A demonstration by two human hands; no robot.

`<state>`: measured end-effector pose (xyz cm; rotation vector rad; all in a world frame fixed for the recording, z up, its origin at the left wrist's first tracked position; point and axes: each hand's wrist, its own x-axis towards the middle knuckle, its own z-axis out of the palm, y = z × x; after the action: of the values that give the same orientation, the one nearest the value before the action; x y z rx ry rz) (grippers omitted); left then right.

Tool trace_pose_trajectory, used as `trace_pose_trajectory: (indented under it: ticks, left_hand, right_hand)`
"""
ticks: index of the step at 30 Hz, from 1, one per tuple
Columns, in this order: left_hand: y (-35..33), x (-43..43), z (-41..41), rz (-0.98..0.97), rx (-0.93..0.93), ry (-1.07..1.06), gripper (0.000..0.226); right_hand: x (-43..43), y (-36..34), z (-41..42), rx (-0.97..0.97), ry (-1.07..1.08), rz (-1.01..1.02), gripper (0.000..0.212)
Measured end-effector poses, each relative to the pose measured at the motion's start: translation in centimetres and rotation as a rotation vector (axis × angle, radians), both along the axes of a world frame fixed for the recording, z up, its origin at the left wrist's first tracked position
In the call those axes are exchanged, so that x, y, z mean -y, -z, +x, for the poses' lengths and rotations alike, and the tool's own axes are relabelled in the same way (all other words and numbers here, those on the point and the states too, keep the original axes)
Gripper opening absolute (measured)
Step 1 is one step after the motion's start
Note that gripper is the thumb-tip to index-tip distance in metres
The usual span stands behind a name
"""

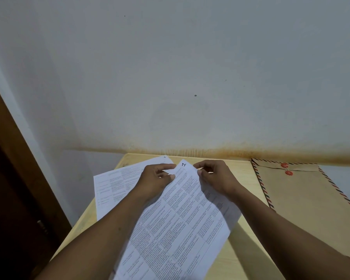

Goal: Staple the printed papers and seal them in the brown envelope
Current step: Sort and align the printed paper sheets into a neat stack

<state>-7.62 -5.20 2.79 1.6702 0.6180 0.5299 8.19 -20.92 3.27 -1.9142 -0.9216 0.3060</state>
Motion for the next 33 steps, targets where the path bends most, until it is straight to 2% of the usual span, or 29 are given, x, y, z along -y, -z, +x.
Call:
trace_pose_trajectory:
  ticks: [3,7,12,14,17,21,24,27,33]
  left_hand:
    - [0.1,-0.6,0.2,0.022,0.037,-0.079,0.029]
    - [0.2,-1.3,0.3,-0.020,0.087,-0.123,0.032]
    - [0.5,-1.8,0.8,0.005,0.096,-0.194,0.032]
    - [0.5,-1.8,0.9,0.008,0.091,-0.202,0.035]
    - [0.6,-1.9,0.7,-0.024,0.073,-0.166,0.037]
    - [0.4,-1.6,0.3,-0.026,0.014,-0.048,0.045]
    - [0.4,-2.1,0.3,-0.003,0.037,-0.123,0.048]
    - [0.2,-2.5,0.2,-0.097,0.113,-0.155,0.051]
    - [-0.1,-3.3,-0.5,-0.158,0.118,-0.141,0.046]
  right_hand:
    - [0.4,-0.5,0.8,0.001,0.102,0.001,0.016]
    - [1.6,0.4,2.1,-0.199,0.240,0.037,0.005]
    - [2.0,2.2,1.6,-0.458,0.301,0.110,0.012]
    - [1.9,2.7,1.3,-0.523,0.320,0.168,0.022]
    - [1.7,3.2,1.1,-0.505,0.346,0.207,0.035]
    - [1.4,3.3,0.8,-0.493,0.369,0.249,0.033]
    - [1.2,3.3,0.8,-0.550,0.416,0.272,0.032]
    - [0.9,3.4,0.7,-0.648,0.416,0.272,0.038]
    - [-0.7,3.6,-0.6,-0.644,0.443,0.300,0.043]
